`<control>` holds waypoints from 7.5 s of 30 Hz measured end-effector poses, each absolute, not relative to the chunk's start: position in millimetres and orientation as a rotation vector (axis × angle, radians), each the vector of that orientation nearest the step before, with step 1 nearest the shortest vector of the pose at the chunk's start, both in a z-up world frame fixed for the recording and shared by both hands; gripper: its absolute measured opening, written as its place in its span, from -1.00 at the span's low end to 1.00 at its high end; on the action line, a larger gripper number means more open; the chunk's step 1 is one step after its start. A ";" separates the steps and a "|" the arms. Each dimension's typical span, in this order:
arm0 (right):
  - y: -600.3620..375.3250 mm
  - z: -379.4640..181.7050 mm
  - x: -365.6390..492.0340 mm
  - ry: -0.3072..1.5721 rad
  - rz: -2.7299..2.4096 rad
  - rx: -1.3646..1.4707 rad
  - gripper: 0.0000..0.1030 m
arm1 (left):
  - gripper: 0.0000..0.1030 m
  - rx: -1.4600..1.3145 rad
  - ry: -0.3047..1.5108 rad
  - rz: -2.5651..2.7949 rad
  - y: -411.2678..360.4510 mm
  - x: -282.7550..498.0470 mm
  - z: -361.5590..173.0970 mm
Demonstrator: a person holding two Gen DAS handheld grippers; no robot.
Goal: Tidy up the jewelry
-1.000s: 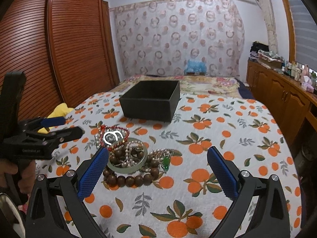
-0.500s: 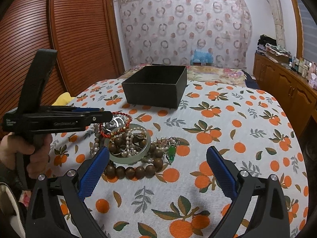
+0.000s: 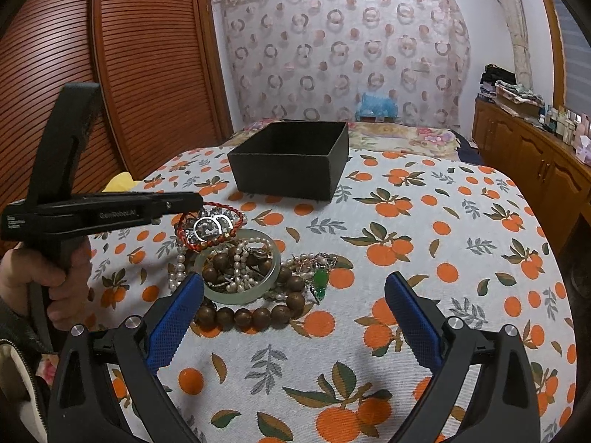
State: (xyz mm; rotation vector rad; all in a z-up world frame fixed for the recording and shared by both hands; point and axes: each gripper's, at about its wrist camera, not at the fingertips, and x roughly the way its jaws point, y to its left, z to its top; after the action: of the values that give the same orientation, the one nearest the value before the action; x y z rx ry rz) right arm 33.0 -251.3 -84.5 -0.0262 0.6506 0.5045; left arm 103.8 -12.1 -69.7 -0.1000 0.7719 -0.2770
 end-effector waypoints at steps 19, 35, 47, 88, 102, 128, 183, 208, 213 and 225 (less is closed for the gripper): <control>-206.5 -87.4 63.9 0.742 0.663 -0.160 0.87 | -0.91 -0.121 0.611 -0.299 5.8 60.9 -22.9; -176.6 -100.9 78.9 0.812 0.716 -0.271 0.45 | -0.91 -0.112 0.611 -0.286 11.5 62.0 -28.0; -188.6 -68.6 88.3 0.715 0.710 -0.268 0.45 | -0.91 -0.084 0.598 -0.276 10.2 76.1 -22.6; -199.2 -43.2 223.5 0.658 0.644 -0.157 0.46 | -0.91 0.007 0.594 -0.193 -8.2 186.7 0.6; -234.7 -47.5 185.0 0.656 0.612 -0.132 0.46 | -0.44 0.030 0.629 -0.227 -34.8 216.2 -14.1; -269.9 -62.5 71.6 0.648 0.561 -0.080 0.46 | -0.19 0.014 0.724 -0.221 -8.4 96.4 -57.5; -203.1 -104.6 73.3 0.816 0.679 -0.249 -0.46 | -0.86 -0.062 0.764 -0.255 7.2 53.7 -80.6; -217.0 -89.5 65.9 0.778 0.688 -0.219 -0.89 | -0.87 -0.070 0.733 -0.255 8.6 52.1 -69.7; -215.0 -97.2 69.5 0.803 0.681 -0.229 -0.62 | -0.87 -0.071 0.732 -0.255 9.1 51.9 -70.3; -196.7 -104.3 86.2 0.853 0.634 -0.335 -0.89 | -0.86 -0.070 0.732 -0.254 9.3 52.0 -70.3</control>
State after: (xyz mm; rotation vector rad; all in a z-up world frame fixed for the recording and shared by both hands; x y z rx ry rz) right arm 86.2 -196.7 -104.3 -0.3350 0.8530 0.6337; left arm 52.0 9.3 -70.3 -0.0703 0.7316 -0.2541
